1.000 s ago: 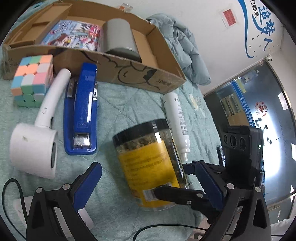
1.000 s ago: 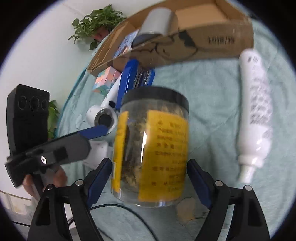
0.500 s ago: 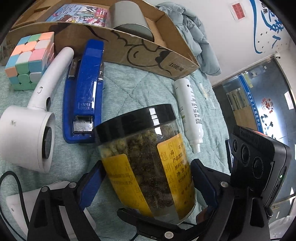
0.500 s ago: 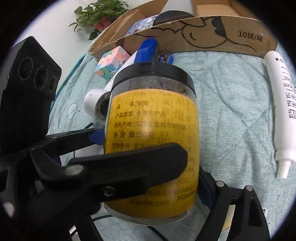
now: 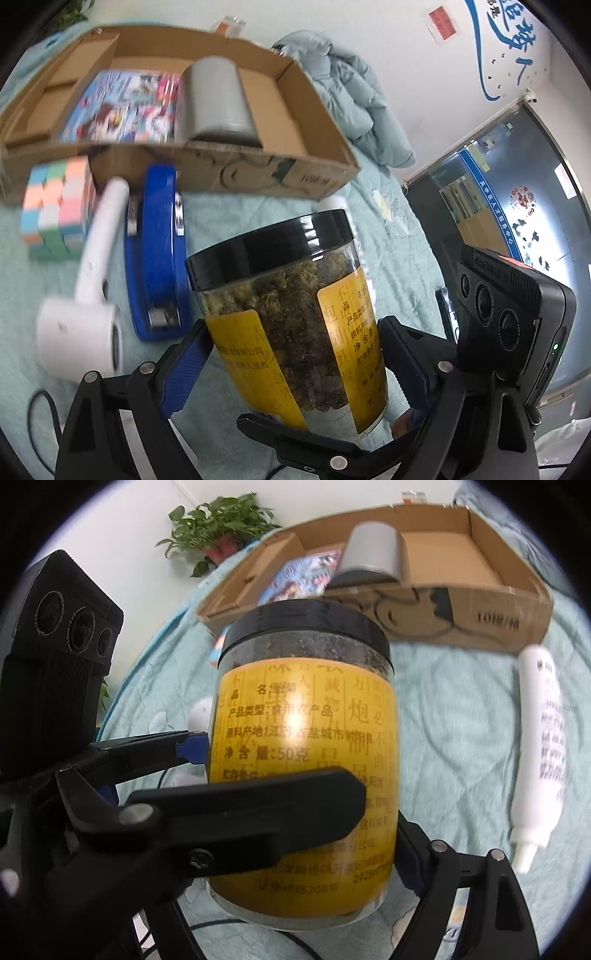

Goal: Organize rigid objects
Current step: 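Close both grippers around the yellow-labelled jar, then lift the jar with both grippers and lower it beside the silver can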

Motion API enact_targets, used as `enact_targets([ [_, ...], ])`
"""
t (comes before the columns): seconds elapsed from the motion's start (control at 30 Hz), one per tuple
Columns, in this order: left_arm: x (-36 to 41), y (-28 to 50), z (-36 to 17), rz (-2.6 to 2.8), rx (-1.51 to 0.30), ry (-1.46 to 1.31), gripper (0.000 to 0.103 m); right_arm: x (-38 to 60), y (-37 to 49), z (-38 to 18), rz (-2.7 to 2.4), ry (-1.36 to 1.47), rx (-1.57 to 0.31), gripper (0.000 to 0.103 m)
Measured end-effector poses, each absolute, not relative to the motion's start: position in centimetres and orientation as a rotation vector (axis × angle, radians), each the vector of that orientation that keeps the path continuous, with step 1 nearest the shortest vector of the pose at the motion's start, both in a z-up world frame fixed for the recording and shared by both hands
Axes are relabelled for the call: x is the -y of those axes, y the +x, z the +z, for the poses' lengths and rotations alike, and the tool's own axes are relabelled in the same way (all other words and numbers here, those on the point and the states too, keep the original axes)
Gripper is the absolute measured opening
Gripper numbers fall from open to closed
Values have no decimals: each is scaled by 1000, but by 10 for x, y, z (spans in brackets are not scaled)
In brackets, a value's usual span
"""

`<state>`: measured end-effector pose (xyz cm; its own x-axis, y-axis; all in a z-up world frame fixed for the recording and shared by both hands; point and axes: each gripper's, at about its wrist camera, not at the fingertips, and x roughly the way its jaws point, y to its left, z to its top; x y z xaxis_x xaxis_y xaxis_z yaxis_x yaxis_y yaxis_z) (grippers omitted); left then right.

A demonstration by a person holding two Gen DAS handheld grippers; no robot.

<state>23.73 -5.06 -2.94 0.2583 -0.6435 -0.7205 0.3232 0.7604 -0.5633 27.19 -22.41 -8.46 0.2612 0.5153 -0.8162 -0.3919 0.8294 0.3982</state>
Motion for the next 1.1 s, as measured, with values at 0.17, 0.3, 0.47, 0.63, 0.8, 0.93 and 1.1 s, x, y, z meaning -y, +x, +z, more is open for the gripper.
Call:
enact_targets([
  [0.17, 50, 254, 1, -682, -1068, -286, 89, 226, 281, -60, 622, 103, -1088, 85],
  [0.3, 55, 276, 24, -689, -1023, -238, 89, 222, 294, -43, 617, 111, -1029, 85],
  [0.47, 61, 307, 50, -704, -983, -211, 89, 230, 318, -18, 604, 126, -981, 85],
  [0.63, 76, 350, 73, -708, -965, -202, 88, 235, 352, -1, 596, 125, -986, 85],
  [0.8, 90, 403, 86, -722, -994, -208, 88, 240, 391, 17, 576, 131, -1011, 85],
  [0.93, 101, 445, 72, -725, -1061, -227, 88, 245, 432, 15, 564, 157, -1066, 85],
  [1.1, 117, 479, 30, -722, -1172, -256, 88, 258, 464, -15, 559, 179, -1169, 85],
])
